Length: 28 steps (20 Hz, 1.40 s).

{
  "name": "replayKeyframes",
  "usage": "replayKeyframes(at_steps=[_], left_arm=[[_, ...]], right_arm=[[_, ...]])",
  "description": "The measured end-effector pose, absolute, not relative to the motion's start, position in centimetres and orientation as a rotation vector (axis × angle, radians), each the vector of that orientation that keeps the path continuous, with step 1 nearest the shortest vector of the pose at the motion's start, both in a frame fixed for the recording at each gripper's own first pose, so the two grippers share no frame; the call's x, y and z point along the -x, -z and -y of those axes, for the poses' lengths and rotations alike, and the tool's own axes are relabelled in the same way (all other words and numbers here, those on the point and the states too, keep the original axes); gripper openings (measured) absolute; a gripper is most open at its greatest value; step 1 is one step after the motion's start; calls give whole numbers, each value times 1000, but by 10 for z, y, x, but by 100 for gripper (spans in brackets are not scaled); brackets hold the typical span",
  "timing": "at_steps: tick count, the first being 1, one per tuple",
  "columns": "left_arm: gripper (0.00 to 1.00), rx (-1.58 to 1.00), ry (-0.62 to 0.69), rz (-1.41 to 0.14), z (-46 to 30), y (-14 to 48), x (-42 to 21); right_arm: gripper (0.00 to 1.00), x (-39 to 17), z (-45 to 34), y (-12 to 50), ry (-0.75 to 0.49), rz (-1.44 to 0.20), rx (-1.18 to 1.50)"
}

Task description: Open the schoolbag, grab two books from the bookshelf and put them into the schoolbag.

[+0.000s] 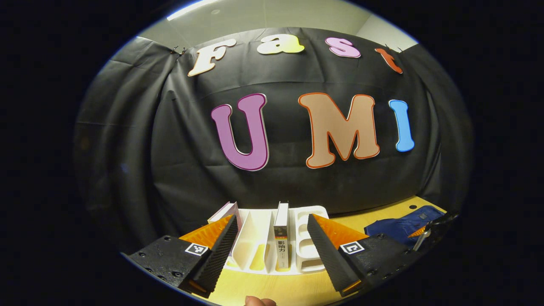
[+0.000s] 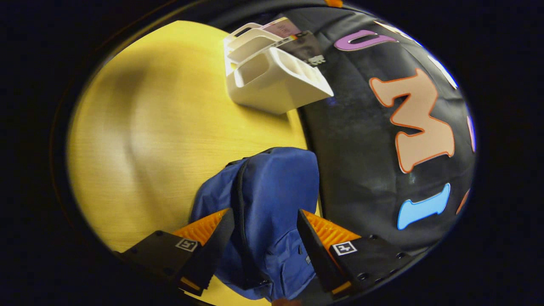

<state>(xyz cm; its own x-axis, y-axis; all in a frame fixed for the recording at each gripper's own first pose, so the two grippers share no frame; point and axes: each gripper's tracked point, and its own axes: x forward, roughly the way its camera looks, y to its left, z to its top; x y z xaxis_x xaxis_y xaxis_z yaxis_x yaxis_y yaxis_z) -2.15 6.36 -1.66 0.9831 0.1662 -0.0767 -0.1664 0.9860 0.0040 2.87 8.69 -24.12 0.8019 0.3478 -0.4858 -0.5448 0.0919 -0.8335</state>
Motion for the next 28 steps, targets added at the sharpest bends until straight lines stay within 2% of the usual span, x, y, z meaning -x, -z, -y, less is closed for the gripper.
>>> replayKeyframes(at_steps=[1,3,5,8,9,10,12,13,14,16,19,20,21,23,27,28], left_arm=[[100,-1,-173,-81,-66,17,22],[96,-2,-182,-88,-70,19,23],[96,-7,-192,-94,-74,19,24],[96,-13,-205,-90,-78,18,26],[100,-16,-208,-89,-79,16,27],[96,-17,-210,-88,-80,16,28],[100,-21,-214,-88,-81,15,28],[96,-19,-216,-88,-81,14,29],[96,-17,-216,-90,-82,16,30],[96,-17,-215,-98,-81,18,31],[96,-20,-218,-94,-83,15,31],[96,-18,-220,-97,-83,17,32],[100,-16,-222,-103,-83,18,32],[96,-6,-223,-105,-84,19,32],[96,9,-227,-107,-86,21,28],[96,18,-226,-112,-86,22,26]], right_arm=[[91,-32,-88,246,-671,-184,1348],[98,-38,-88,257,-673,-204,1377],[87,-46,-93,262,-658,-199,1388],[86,-52,-98,265,-616,-185,1377],[85,-55,-98,265,-594,-183,1380],[84,-58,-97,264,-574,-182,1383],[82,-61,-97,259,-532,-157,1376],[81,-63,-97,259,-516,-148,1373],[99,-64,-98,259,-511,-134,1374],[62,-67,-102,267,-522,-154,1378],[7,-71,-97,263,-468,-159,1318],[8,-69,-96,265,-471,-183,1287],[4,-67,-96,270,-485,-216,1263],[0,-65,-97,273,-521,-268,1218],[0,-69,-93,269,-531,-373,1006],[4,-70,-93,265,-527,-391,935]])
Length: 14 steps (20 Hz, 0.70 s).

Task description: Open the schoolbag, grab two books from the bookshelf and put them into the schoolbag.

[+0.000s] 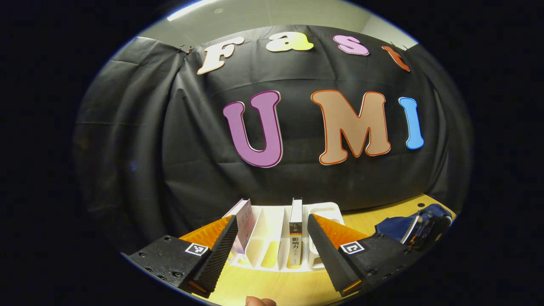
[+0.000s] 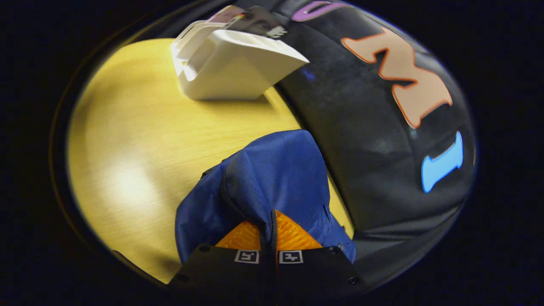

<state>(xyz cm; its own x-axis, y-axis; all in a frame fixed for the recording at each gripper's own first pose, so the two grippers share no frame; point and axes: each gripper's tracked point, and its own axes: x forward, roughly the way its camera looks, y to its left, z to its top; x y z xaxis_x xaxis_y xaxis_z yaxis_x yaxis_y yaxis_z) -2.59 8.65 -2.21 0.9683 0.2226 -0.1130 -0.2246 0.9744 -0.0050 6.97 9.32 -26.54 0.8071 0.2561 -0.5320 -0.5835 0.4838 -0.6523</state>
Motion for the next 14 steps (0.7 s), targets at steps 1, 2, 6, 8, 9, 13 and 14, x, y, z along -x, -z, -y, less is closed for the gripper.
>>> replayKeyframes(at_steps=[1,2,6,8,9,13,14], left_arm=[[96,27,-228,-113,-88,23,25],[96,35,-229,-119,-90,26,24],[100,47,-231,-132,-93,30,17],[100,39,-222,-132,-92,29,12],[96,37,-218,-130,-90,29,9],[96,37,-201,-141,-85,34,-4],[100,36,-199,-142,-85,35,-9]], right_arm=[[3,-70,-92,259,-523,-410,877],[0,-71,-89,251,-521,-425,826],[3,-77,-80,211,-482,-415,634],[7,-80,-72,193,-464,-427,506],[3,-81,-65,185,-451,-434,435],[3,-85,-37,162,-395,-469,104],[4,-89,-33,160,-374,-479,14]])
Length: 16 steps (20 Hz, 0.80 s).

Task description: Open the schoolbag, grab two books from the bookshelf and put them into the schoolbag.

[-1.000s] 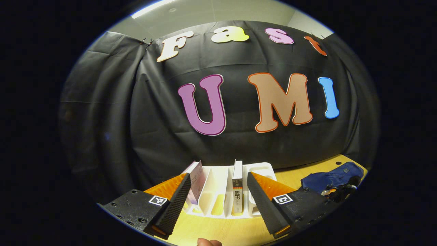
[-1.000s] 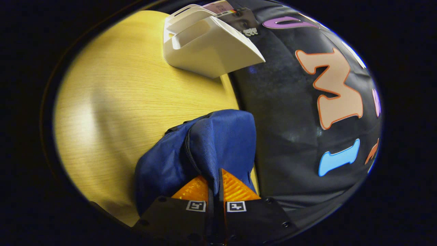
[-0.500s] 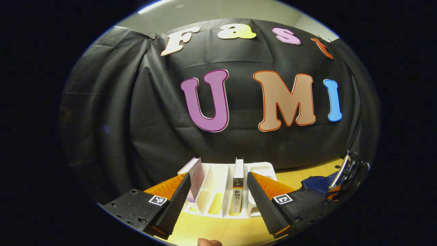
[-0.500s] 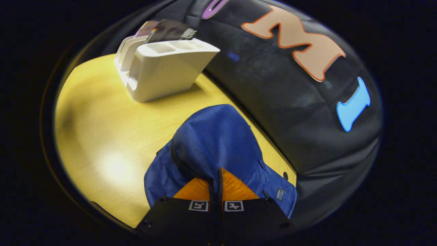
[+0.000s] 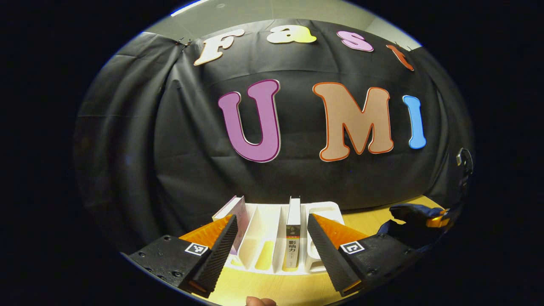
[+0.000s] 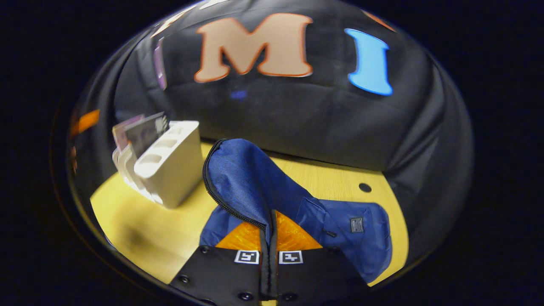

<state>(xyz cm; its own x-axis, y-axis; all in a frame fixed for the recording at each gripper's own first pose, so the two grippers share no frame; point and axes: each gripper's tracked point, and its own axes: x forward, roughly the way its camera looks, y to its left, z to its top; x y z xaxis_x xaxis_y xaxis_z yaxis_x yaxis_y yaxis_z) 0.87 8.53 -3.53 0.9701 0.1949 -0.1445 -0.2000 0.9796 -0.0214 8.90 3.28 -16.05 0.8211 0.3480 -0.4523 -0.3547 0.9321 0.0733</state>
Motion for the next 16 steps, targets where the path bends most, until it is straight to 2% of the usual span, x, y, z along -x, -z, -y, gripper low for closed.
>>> replayKeyframes(at_steps=[4,5,7,8,9,10,12,13,15,16], left_arm=[[96,34,-193,-152,-85,39,-24],[96,30,-190,-159,-85,39,-31],[100,17,-172,-181,-81,46,-43],[96,5,-158,-194,-79,50,-51],[100,-4,-148,-211,-77,54,-59],[96,-10,-135,-239,-74,60,-68],[100,-22,-97,-298,-69,73,-87],[96,-28,-81,-331,-66,79,-98],[95,-28,-48,-401,-60,92,-119],[99,-31,-42,-449,-60,102,-128]], right_arm=[[3,-97,-5,151,-292,-490,-352],[0,-97,-2,149,-283,-494,-447],[4,-98,9,143,-251,-482,-599],[5,-97,14,140,-234,-481,-658],[5,-97,19,137,-216,-479,-710],[3,-97,23,138,-201,-478,-753],[3,-97,30,144,-171,-476,-801],[5,-98,32,145,-162,-475,-813],[5,-96,34,145,-155,-471,-811],[2,-95,36,142,-158,-469,-807]])
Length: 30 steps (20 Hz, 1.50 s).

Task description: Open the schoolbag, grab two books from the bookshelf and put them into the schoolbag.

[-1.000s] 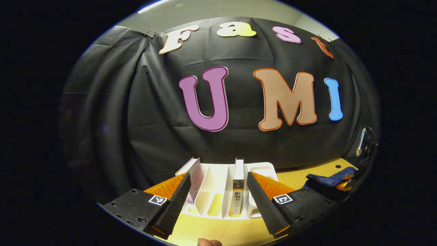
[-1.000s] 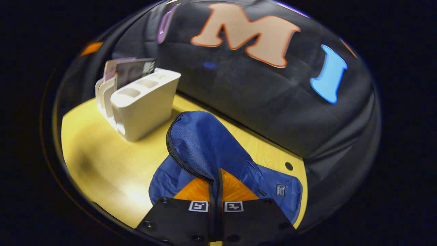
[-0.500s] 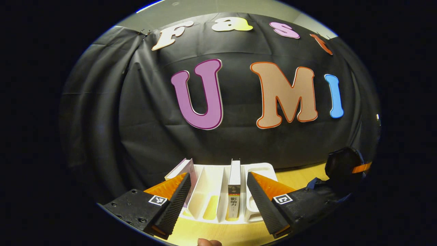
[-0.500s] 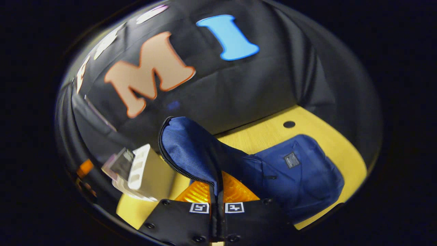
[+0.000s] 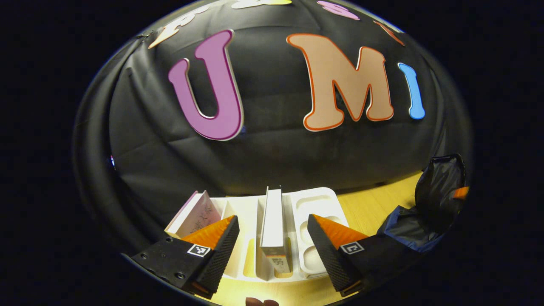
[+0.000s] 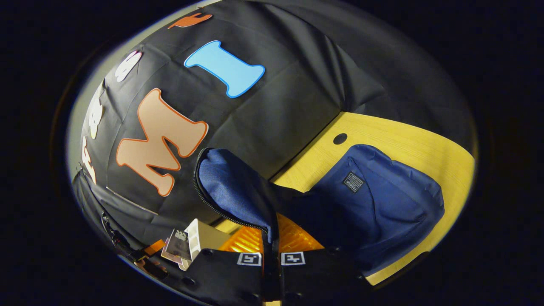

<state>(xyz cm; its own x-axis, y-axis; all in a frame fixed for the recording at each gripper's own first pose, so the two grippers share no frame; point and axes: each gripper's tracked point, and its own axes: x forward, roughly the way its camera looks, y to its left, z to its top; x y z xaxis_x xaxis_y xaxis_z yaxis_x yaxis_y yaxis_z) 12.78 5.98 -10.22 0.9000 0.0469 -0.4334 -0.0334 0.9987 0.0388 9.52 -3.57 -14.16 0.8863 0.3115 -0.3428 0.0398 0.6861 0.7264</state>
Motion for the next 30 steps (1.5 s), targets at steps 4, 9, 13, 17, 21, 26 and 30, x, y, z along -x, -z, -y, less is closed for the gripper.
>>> replayKeyframes(at_steps=[4,9,13,17,21,26,30], left_arm=[[94,-31,-35,-677,-66,147,-145],[88,-109,-8,-797,-72,167,-162],[90,-130,43,-868,-64,184,-166],[84,-160,52,-919,-67,194,-168],[73,-130,80,-984,-66,204,-165],[41,-51,117,-1030,-56,204,-161],[37,-12,142,-1030,-62,200,-151]], right_arm=[[4,-95,38,141,-160,-466,-788],[4,-96,41,140,-147,-458,-805],[4,-96,42,140,-149,-458,-791],[3,-96,43,140,-149,-458,-797],[3,-97,42,140,-144,-458,-804],[4,-96,42,142,-146,-465,-794],[4,-98,42,142,-141,-462,-801]])
